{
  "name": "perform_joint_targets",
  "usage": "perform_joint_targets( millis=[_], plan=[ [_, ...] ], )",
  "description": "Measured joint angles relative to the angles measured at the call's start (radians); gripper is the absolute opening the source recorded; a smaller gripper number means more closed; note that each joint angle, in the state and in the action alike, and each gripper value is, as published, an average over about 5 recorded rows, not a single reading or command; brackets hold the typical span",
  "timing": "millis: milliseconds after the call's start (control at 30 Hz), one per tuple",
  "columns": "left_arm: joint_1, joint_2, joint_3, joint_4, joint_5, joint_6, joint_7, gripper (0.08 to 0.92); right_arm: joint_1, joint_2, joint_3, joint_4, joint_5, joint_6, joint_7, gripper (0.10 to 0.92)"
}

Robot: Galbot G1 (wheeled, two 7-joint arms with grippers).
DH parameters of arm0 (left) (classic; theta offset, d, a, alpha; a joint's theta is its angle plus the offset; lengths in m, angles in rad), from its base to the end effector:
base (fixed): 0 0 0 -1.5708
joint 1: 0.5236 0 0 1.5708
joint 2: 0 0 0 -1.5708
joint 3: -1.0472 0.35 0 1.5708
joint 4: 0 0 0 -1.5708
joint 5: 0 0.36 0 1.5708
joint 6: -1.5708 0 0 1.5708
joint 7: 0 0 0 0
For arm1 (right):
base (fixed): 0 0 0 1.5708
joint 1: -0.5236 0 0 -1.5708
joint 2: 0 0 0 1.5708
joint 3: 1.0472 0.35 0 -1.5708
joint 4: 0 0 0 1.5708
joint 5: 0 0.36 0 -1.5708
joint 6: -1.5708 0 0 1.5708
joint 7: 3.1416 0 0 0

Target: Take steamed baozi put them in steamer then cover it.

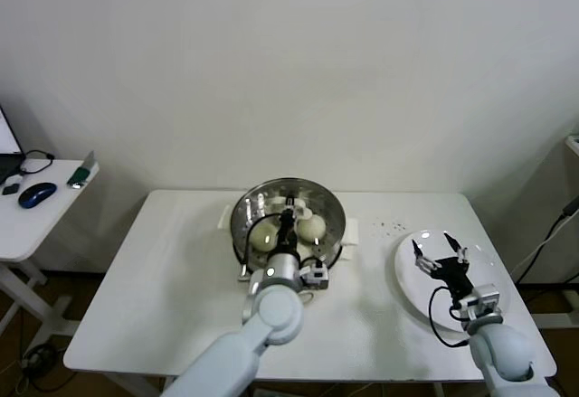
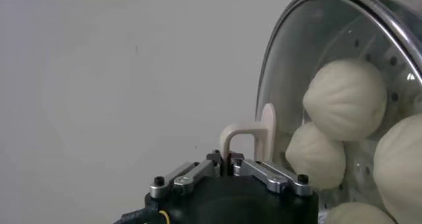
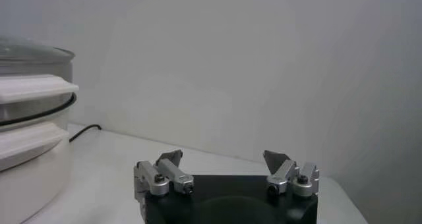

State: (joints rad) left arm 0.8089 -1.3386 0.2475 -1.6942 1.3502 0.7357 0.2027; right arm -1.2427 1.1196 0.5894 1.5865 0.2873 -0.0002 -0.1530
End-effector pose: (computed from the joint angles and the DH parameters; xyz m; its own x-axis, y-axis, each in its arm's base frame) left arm 0.3327 -0.1720 -0.2843 -0.9986 0.0431 0.0305 0.0306 0.0027 0.9995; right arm 0.2941 -0.1714 -0.3636 -0.9794 -0.0984 0.1763 -0.1248 0.9815 -0.1455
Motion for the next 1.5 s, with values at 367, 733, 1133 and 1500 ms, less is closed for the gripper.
perform_joint_targets(
  millis=[367, 733, 1133, 1500],
  plan=[
    [0.018, 0.03, -0.003, -0.047, -0.027, 0.0, 0.007, 0.435, -0.004, -0.001, 0.009, 0.006, 0.017, -0.02, -0.001, 0.823],
    [0.076, 0.089, -0.028, -0.187, -0.066, 0.001, 0.009, 0.752, -0.004, -0.003, 0.011, 0.005, 0.023, -0.038, 0.0, 0.823],
    [0.26, 0.173, -0.172, -0.381, -0.211, 0.001, -0.094, 0.823, -0.005, -0.004, 0.013, 0.006, 0.019, -0.041, -0.005, 0.823],
    [0.491, 0.156, -0.536, -0.42, -0.737, -0.067, -0.279, 0.823, -0.011, 0.0, 0.014, 0.014, 0.012, -0.023, -0.026, 0.823]
  ],
)
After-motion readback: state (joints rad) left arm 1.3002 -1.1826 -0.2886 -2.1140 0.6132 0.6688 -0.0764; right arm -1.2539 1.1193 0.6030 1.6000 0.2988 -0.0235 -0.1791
